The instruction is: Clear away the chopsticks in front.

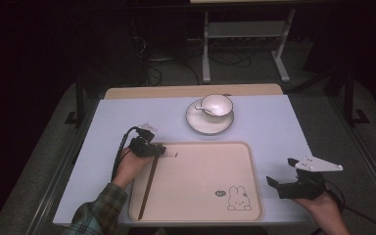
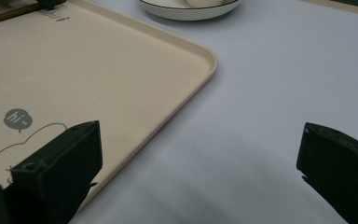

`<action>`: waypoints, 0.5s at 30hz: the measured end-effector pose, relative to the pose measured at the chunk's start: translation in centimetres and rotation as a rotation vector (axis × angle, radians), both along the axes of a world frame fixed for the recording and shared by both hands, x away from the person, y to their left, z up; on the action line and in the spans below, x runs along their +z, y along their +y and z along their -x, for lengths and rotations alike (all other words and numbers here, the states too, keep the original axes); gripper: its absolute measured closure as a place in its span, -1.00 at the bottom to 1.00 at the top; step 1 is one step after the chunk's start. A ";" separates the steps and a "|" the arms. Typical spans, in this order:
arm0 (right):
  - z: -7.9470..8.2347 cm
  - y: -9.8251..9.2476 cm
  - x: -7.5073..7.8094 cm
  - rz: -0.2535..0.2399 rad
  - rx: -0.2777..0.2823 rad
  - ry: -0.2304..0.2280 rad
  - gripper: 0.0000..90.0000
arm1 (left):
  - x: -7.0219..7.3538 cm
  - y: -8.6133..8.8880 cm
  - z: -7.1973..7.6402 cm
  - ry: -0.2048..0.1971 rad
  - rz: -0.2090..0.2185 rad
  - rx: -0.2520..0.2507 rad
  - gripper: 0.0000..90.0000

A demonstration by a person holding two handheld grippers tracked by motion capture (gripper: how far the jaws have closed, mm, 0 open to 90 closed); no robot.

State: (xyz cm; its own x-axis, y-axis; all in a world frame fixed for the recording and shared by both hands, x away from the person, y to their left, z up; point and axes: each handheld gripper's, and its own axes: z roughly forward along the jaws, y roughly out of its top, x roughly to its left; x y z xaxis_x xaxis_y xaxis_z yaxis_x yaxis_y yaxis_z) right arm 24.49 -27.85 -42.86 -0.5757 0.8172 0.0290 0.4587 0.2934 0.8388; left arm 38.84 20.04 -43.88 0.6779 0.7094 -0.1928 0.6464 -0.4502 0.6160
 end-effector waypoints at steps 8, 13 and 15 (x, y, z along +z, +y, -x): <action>0.0 0.0 0.0 -0.004 0.005 0.001 -1.00 | 1.2 -0.1 1.5 -0.051 0.029 -0.057 0.78; 0.1 0.1 0.0 -0.006 0.012 0.001 -1.00 | 2.4 0.6 3.4 -0.112 0.049 -0.085 0.38; 0.1 0.1 0.0 -0.005 0.016 0.001 -1.00 | 2.6 1.1 4.1 -0.133 0.063 -0.083 0.15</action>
